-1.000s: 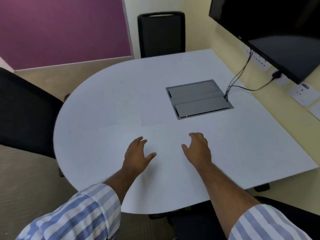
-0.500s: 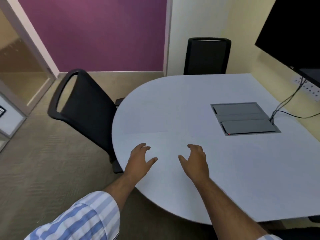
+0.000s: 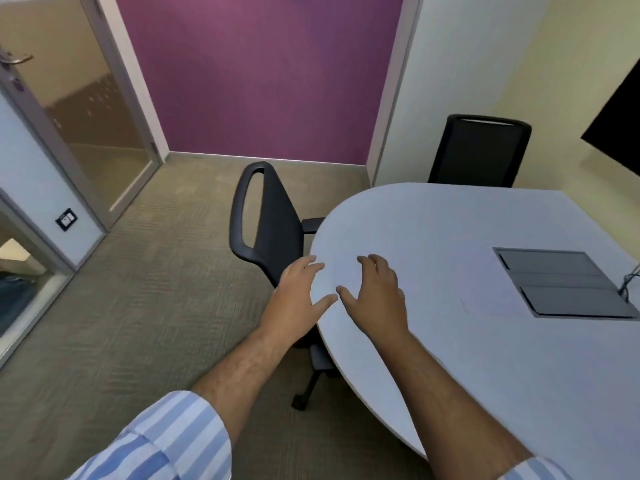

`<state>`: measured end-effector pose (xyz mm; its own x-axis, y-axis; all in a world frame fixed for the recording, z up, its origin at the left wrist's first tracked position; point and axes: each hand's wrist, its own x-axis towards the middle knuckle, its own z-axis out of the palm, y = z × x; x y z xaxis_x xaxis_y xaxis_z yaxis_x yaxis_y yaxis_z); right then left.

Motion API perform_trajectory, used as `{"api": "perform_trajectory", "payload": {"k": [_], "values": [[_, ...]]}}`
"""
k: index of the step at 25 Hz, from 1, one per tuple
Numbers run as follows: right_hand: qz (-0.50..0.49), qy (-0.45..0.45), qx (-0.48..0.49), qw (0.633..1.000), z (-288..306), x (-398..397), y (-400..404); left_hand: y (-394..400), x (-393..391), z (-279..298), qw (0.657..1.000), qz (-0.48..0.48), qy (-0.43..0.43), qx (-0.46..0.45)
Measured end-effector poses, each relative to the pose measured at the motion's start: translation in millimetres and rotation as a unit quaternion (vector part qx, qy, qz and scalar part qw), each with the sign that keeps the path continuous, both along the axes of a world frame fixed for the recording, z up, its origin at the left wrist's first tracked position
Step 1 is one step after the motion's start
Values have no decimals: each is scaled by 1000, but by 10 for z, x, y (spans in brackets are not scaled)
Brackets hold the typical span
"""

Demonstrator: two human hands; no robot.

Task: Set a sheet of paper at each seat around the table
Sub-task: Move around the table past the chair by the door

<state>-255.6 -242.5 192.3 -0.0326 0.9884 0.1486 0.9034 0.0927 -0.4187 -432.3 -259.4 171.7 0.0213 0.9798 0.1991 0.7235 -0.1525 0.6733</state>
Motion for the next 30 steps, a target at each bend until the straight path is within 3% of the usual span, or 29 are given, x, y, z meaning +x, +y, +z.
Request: {"api": "perform_trajectory", "payload": {"k": [5,14,23,30], "values": [[9,7,35,999,190,-635,550,400,-559,418,998,3,41,49],[-26,37,48,998,214,-1098,2028,2084,-1475,895,986,2,149,77],[-69,39,0,997,-21,-1708,3302,3887,-2174,483,982,-63,178,-2],[-206,51,-76,974,-377,-2385,4291,5407,-2536,48,967,-179,162,-81]]}}
